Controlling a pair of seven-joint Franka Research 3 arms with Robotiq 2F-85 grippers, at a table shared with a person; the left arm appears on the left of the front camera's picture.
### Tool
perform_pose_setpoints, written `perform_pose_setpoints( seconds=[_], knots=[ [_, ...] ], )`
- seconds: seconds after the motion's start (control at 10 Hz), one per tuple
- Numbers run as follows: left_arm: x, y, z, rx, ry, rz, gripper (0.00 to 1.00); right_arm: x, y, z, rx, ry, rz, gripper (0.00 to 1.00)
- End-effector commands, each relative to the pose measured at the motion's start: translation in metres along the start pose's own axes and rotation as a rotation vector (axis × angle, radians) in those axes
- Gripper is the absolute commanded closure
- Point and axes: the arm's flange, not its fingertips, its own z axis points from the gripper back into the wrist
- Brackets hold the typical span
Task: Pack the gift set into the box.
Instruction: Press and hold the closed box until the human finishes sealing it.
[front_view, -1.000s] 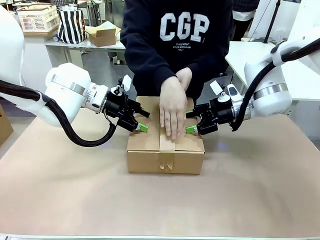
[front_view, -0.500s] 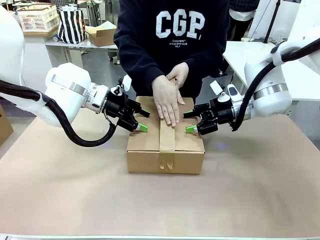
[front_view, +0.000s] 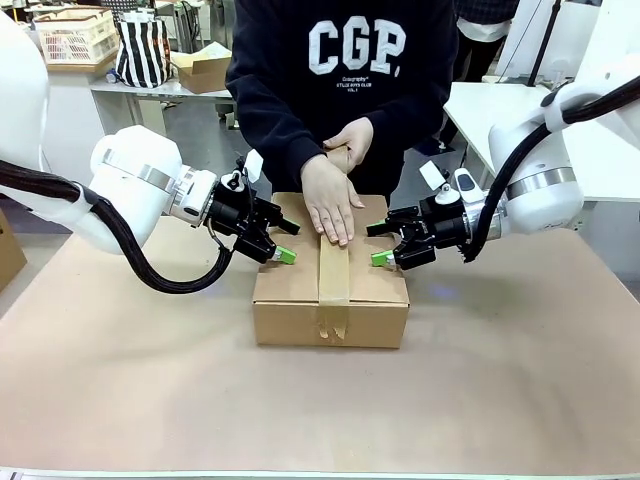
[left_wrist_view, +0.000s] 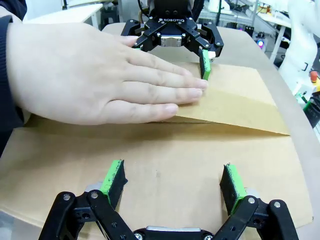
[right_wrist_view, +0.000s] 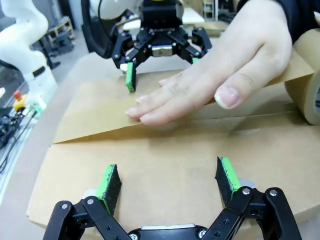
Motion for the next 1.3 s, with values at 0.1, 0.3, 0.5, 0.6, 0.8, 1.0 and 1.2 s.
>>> perform_pose_setpoints(
  seconds=[0.1,0.3,0.5,0.6,0.8,1.0,1.2],
  knots=[
    [-0.0053,-0.0006,-0.0013,-0.002,0.005,0.0,0.0,-0.0031,0.0003,-0.0001,-0.003,0.006,-0.005,0.0],
    [-0.0053,-0.0006,-0.0013,-0.002,0.005,0.0,0.0,-0.0031,0.0003,-0.0001,-0.003,0.006,-0.005,0.0],
    [-0.0053,-0.0006,-0.0013,-0.002,0.005,0.0,0.0,-0.0031,0.0003,-0.0001,-0.003,0.006,-0.005,0.0],
    [-0.0053,-0.0006,-0.0013,-0.002,0.005,0.0,0.0,-0.0031,0.0003,-0.0001,-0.003,0.006,-0.005,0.0],
    [-0.0053,-0.0006,-0.0013,-0.002,0.005,0.0,0.0,-0.0031,0.0003,-0.0001,-0.003,0.006,-0.005,0.0],
    [-0.0053,-0.0006,-0.0013,-0.002,0.005,0.0,0.0,-0.0031,0.0003,-0.0001,-0.003,0.006,-0.005,0.0],
    [-0.0053,-0.0006,-0.0013,-0.002,0.005,0.0,0.0,-0.0031,0.0003,-0.0001,-0.003,0.006,-0.005,0.0]
  ],
)
